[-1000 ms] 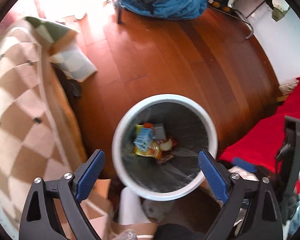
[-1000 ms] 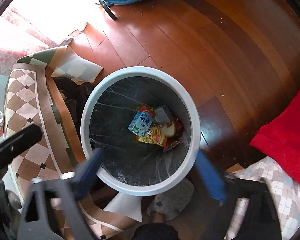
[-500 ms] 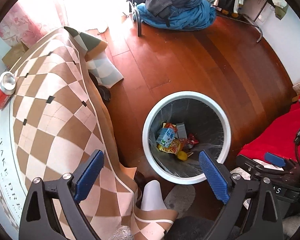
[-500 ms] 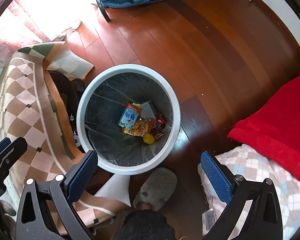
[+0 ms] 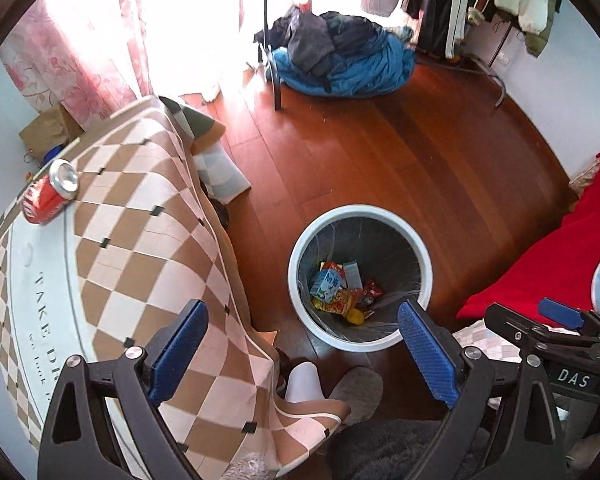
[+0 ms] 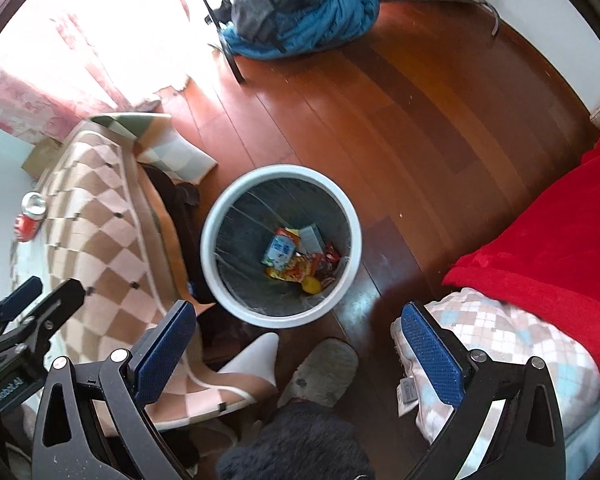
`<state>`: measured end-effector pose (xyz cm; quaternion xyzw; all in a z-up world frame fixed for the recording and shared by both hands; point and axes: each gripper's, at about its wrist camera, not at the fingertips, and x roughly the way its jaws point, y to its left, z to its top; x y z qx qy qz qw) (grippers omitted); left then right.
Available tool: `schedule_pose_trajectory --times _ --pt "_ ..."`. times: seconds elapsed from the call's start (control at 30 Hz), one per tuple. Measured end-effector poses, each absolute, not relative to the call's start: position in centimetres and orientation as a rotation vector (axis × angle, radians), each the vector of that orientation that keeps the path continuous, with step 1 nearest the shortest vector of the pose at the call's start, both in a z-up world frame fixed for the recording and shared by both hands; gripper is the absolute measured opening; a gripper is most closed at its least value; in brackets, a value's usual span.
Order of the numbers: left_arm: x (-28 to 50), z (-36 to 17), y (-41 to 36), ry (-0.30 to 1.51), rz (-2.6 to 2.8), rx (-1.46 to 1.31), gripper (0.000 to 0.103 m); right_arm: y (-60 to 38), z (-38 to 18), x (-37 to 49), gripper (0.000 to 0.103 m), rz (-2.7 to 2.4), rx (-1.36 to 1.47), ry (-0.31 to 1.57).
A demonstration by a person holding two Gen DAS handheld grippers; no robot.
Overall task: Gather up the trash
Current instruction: 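Move both empty tools back toward the table, then grasp clear plastic lid with left tool while right tool grasps red can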
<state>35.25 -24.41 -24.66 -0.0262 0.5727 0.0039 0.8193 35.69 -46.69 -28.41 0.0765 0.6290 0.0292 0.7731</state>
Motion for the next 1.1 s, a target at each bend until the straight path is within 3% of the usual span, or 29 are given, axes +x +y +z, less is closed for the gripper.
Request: schedule_pose_trajectory --times 0.33,0.6,0.87,1.1 --pt "32.7 -17.7 -19.3 1.091 0.096 -0.102 0.097 -43.3 -19.9 33.8 0.103 0.112 0.206 1.214" --pt "31.4 -15.8 -8.3 1.021 0.267 -0.163 0.097 -30.8 -16.5 36.3 0.103 0.312 0.097 1.202" --pt "29.0 -23.0 8.1 1.096 0.610 -0.268 0.097 -6.8 -20.9 41.1 0.103 0.611 -0.434 1.229" --pt "26.8 -30.6 17.7 1.184 0.779 -0.382 0.097 11.3 -28.8 44.9 0.103 0.732 -1.000 1.201"
